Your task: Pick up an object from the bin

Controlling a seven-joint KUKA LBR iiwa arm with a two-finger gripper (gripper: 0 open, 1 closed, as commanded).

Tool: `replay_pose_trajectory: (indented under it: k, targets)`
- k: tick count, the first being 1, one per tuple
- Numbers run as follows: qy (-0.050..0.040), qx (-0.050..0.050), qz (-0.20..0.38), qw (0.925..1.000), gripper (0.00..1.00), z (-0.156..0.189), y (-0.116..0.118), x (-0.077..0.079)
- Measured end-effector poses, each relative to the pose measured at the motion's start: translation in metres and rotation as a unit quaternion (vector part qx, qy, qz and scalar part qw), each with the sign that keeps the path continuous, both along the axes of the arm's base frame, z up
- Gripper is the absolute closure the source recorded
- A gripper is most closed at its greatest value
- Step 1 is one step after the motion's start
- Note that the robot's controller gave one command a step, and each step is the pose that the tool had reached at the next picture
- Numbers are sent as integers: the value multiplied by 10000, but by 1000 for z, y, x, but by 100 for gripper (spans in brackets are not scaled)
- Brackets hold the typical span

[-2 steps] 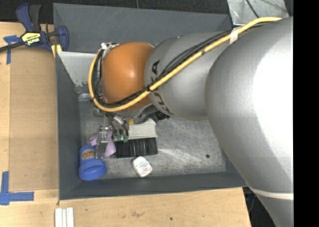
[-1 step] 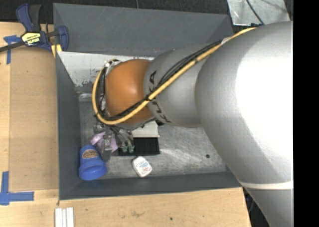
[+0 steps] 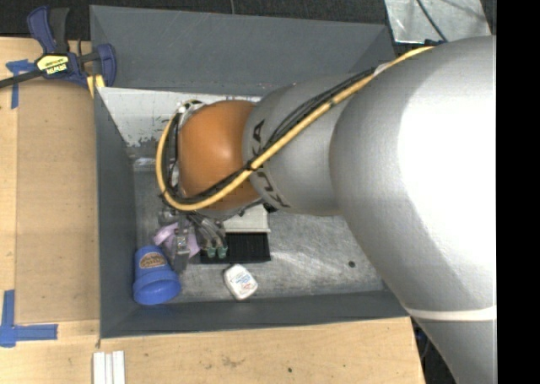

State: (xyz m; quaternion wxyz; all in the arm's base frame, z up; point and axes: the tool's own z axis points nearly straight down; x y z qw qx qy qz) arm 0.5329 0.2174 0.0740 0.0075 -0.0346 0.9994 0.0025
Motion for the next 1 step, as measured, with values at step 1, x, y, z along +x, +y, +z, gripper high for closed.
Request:
replay_pose_trajectory:
  k: [1]
  targets:
    - [63,-22,-27,10000,100,132,0,-8]
